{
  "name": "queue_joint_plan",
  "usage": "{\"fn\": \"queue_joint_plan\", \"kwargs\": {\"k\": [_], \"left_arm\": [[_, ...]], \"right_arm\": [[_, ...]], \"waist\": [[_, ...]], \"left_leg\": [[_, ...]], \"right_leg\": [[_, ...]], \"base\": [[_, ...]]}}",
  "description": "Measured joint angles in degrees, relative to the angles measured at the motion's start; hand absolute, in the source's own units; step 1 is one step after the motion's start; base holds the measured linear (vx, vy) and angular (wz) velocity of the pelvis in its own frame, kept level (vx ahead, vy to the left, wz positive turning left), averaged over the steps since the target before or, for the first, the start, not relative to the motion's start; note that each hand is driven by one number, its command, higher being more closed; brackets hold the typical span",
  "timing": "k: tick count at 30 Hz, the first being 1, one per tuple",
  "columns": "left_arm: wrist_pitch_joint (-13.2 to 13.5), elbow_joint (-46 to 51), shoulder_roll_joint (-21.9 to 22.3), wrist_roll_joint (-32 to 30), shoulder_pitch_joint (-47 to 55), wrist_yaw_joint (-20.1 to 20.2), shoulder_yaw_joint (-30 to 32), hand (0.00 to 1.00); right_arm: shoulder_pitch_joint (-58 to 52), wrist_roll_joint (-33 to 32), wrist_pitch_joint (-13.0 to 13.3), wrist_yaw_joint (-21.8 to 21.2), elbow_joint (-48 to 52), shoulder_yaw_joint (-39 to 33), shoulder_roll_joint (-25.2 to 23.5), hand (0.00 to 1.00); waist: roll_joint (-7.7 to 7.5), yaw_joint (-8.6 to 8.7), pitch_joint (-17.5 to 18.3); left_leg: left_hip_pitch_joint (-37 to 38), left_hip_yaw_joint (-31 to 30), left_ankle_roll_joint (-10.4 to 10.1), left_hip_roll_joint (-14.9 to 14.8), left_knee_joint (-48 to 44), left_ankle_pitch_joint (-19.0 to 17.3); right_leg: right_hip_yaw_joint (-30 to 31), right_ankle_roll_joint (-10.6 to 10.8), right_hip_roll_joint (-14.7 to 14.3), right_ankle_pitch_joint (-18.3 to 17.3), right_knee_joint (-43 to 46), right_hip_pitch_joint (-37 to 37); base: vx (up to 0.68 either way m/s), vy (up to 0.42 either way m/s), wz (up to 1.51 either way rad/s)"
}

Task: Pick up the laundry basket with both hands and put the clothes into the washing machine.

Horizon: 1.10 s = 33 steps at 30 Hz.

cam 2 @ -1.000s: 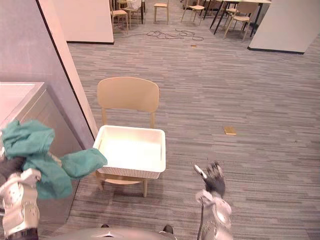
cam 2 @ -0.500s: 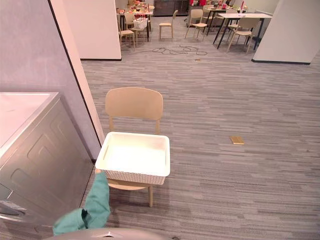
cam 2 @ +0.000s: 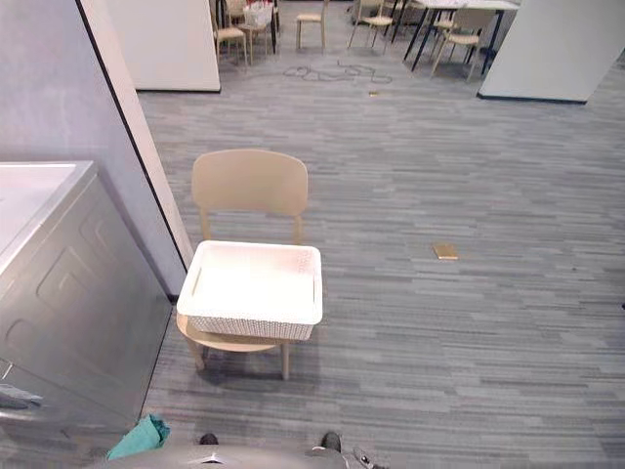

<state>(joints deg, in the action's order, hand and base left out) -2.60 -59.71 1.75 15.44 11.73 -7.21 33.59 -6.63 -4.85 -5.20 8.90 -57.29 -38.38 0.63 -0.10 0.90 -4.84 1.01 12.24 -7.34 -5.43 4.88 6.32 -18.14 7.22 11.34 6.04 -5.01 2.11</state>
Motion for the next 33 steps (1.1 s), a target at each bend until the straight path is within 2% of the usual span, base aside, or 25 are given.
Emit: {"fn": "queue_joint_plan", "kwargs": {"k": [1,3,4,5,6,8,10,11,12,13,14,15,16,18,19,20,21,22,23,24,25,26,28,29,33], "left_arm": [[0.0,0.0,0.0,0.0,0.0,0.0,-0.1,1.00],[0.0,0.0,0.1,0.0,0.1,0.0,-0.1,1.00],[0.1,0.2,0.2,0.0,-0.2,0.0,-0.4,1.00],[0.2,0.8,0.5,0.0,-0.4,0.0,-0.6,1.00],[0.3,1.1,0.8,0.0,-0.6,0.0,-0.6,1.00],[0.3,2.2,1.7,0.1,-0.8,-0.1,-0.4,1.00],[0.4,3.3,2.8,0.1,-0.9,-0.1,0.4,1.00],[0.4,3.3,2.9,0.2,-1.0,-0.2,0.4,1.00],[0.4,3.3,2.0,0.2,-2.1,-0.2,1.9,1.00],[0.3,2.7,2.0,0.2,-3.4,-0.2,3.4,1.00],[0.2,2.6,2.3,0.2,-3.4,-0.3,3.8,1.00],[0.1,2.3,3.1,0.2,-3.0,-0.3,4.1,1.00],[0.0,1.4,3.3,0.2,-2.8,-0.3,4.2,1.00],[0.0,0.4,3.3,0.2,-3.6,-0.3,4.7,1.00],[0.0,-0.1,2.5,0.2,-3.6,-0.4,5.0,1.00],[-0.1,-0.4,2.2,0.2,-3.5,-0.5,5.2,1.00],[-0.5,-1.0,1.7,0.2,-3.4,-0.9,6.0,1.00],[-1.2,-1.8,1.6,0.1,-2.5,-1.2,6.4,1.00],[-1.4,-1.9,1.8,0.1,-1.8,-1.3,6.4,1.00],[-1.5,-2.0,2.1,0.0,-2.0,-1.6,6.0,1.00],[-1.5,-1.5,2.1,0.0,-2.3,-2.0,4.7,1.00],[-1.5,-1.1,0.8,-0.1,-3.1,-2.2,1.2,1.00],[-1.5,-0.6,-0.4,-0.3,-4.1,-2.3,-2.3,1.00],[-1.3,1.1,-1.3,-1.0,-4.6,-2.3,-6.4,1.00],[0.4,4.2,-2.0,-1.1,-4.5,-1.6,-14.2,1.00]], "right_arm": [[0.1,0.0,0.0,0.0,0.0,0.1,0.1,0.00],[0.2,0.1,0.1,-0.1,0.1,1.4,0.1,0.00],[0.2,0.1,0.2,-0.1,0.2,2.6,0.0,0.00],[0.3,0.1,0.4,-0.2,0.4,3.9,0.2,0.00],[0.3,0.2,0.4,-0.2,0.7,4.1,0.4,0.00],[-0.1,0.3,0.4,-0.2,2.6,4.8,0.5,0.00],[0.1,0.5,0.4,-0.1,3.4,5.2,1.2,0.00],[0.3,0.6,0.4,-0.1,3.7,6.0,1.6,0.00],[0.3,0.8,0.5,-0.1,4.7,6.3,0.8,0.00],[1.7,0.8,0.8,-0.1,5.2,6.5,1.1,0.00],[2.1,0.8,0.9,-0.1,5.9,6.5,1.5,0.00],[2.3,0.8,1.2,-0.1,7.5,6.9,2.2,0.00],[2.8,0.8,1.3,0.0,7.8,6.9,2.5,0.00],[3.7,0.7,1.3,0.1,7.7,7.3,2.5,0.00],[5.1,0.6,1.2,0.1,6.0,7.4,2.0,0.00],[5.4,0.5,1.2,0.0,5.3,7.4,1.7,0.00],[5.8,0.5,1.2,0.0,4.5,7.6,1.0,0.00],[5.7,0.5,1.2,0.0,4.5,8.1,1.0,0.00],[5.7,0.4,1.2,0.0,4.6,8.1,1.2,0.00],[5.7,0.3,1.2,0.0,4.5,7.7,2.0,0.00],[5.9,0.2,1.2,0.0,4.5,7.4,2.5,0.00],[5.6,-0.1,1.2,0.0,4.0,7.1,2.0,0.00],[5.5,-0.4,1.1,0.1,2.4,6.0,1.9,0.00],[4.4,-0.5,0.7,0.3,1.5,5.6,1.7,0.00],[2.8,-0.4,-0.1,0.3,0.0,5.7,1.9,0.00]], "waist": [[-0.17,-0.04,-1.0],[1.42,-0.19,-1.5],[0.82,-0.07,-1.8],[1.92,-0.20,-3.1],[1.38,-0.19,-3.3],[2.70,-0.35,-4.4],[3.79,-1.00,-4.9],[4.14,-1.09,-5.1],[1.79,-1.30,-5.5],[1.01,-2.28,-6.0],[1.37,-2.56,-6.2],[2.74,-2.65,-6.3],[3.80,-2.64,-5.9],[4.45,-2.27,-5.5],[2.71,-2.06,-5.4],[2.14,-2.12,-5.5],[1.81,-2.22,-5.6],[2.52,-1.52,-5.3],[3.05,-0.75,-4.9],[3.76,0.14,-4.2],[4.20,0.27,-3.8],[3.57,0.92,-3.7],[3.02,1.10,-4.0],[1.67,0.75,-3.8],[0.91,0.36,-3.8]], "left_leg": [[-0.3,0.0,0.0,-0.2,0.0,0.0],[-1.6,-0.2,-0.1,-1.1,0.0,-0.1],[-2.7,-1.3,-0.1,-1.2,-0.1,-0.1],[-4.3,-2.4,-0.1,-1.2,-0.2,-0.1],[-4.7,-3.1,-0.1,-1.3,-0.4,-0.1],[-6.2,-4.6,0.1,-1.4,-0.4,-0.1],[-7.1,-4.3,3.6,-1.6,-0.4,-3.1],[-8.3,-2.6,3.8,-2.3,-1.3,-6.8],[-9.6,1.5,4.7,-1.9,-5.5,-9.9],[-13.8,3.9,8.0,-2.9,-22.5,-8.7],[-15.5,4.9,8.9,-4.3,-32.6,-9.2],[-15.5,5.7,9.2,-6.5,-46.1,-9.8],[-13.2,5.7,9.6,-7.4,-49.8,-9.1],[-10.8,6.0,8.5,-7.2,-46.8,-9.4],[-10.0,6.8,8.4,-5.1,-42.1,-8.5],[-8.7,6.8,7.8,-4.6,-39.2,-8.9],[-7.2,8.0,6.4,-6.8,-41.2,-12.8],[-4.3,7.9,4.9,-9.9,-38.5,-14.5],[-2.4,7.5,4.0,-10.9,-34.2,-14.4],[0.1,6.0,0.3,-10.9,-25.8,-14.1],[1.4,5.2,-1.5,-9.5,-20.8,-14.9],[1.7,4.7,-2.5,-7.9,-14.9,-15.5],[2.2,4.0,-3.0,-6.5,-11.4,-15.2],[2.5,2.3,-3.3,-4.0,-9.9,-14.0],[3.9,-1.7,-2.6,-0.3,-9.6,-13.6]], "right_leg": [[0.0,0.0,-0.4,0.0,0.0,-0.2],[-0.1,-0.1,-1.0,0.1,0.3,-0.9],[-0.4,-0.5,-1.4,0.3,0.6,-1.6],[-1.9,-0.5,-1.3,0.4,2.3,-2.8],[-2.5,-0.6,-1.2,0.3,3.4,-3.2],[-5.5,-0.8,-0.2,-1.2,8.1,-4.7],[-7.5,-1.1,1.5,-4.5,14.2,-6.9],[-7.6,-1.6,1.2,-5.8,16.5,-8.0],[-8.3,-4.0,3.5,-7.6,17.5,-8.8],[-9.2,-5.0,6.1,-9.0,20.8,-10.5],[-9.9,-5.2,6.3,-9.2,21.9,-10.4],[-10.9,-4.9,6.4,-9.6,22.9,-9.5],[-11.8,-4.7,6.4,-9.7,23.2,-8.5],[-14.2,-4.4,6.8,-9.8,23.3,-7.8],[-15.8,-4.4,7.5,-9.2,21.1,-7.3],[-16.4,-5.0,7.9,-8.2,19.2,-6.6],[-18.4,-5.0,6.9,-6.1,16.6,-5.1],[-19.7,-4.6,5.8,-5.6,16.3,-4.6],[-20.5,-4.1,5.6,-5.2,16.3,-4.5],[-21.6,-3.7,5.7,-4.8,16.2,-5.4],[-21.9,-3.3,6.0,-3.7,15.8,-6.4],[-24.0,-2.8,6.8,-1.9,15.1,-6.7],[-26.0,-2.2,7.9,-0.8,15.2,-6.2],[-27.3,-1.9,10.3,0.3,15.2,-5.0],[-28.5,-1.6,14.4,2.3,15.4,-0.2]], "base": [[-0.05,-0.052,0.12],[-0.01,-0.062,0.13],[0.00,-0.062,0.44],[0.00,-0.053,0.58],[-0.01,-0.034,0.62],[-0.01,-0.039,0.85],[0.00,-0.053,0.88],[-0.06,-0.112,0.82],[-0.08,-0.138,0.80],[-0.07,-0.153,0.59],[-0.03,-0.095,0.37],[0.02,-0.037,0.42],[0.02,0.015,0.48],[0.01,0.041,0.72],[-0.04,0.022,0.81],[-0.10,0.102,0.63],[-0.09,0.170,0.39],[-0.09,0.211,0.43],[-0.05,0.162,0.57],[-0.08,0.217,0.52],[-0.15,0.357,0.75],[-0.13,0.303,0.68],[-0.11,0.250,0.77],[-0.09,0.221,0.70],[-0.08,0.173,0.63]]}}
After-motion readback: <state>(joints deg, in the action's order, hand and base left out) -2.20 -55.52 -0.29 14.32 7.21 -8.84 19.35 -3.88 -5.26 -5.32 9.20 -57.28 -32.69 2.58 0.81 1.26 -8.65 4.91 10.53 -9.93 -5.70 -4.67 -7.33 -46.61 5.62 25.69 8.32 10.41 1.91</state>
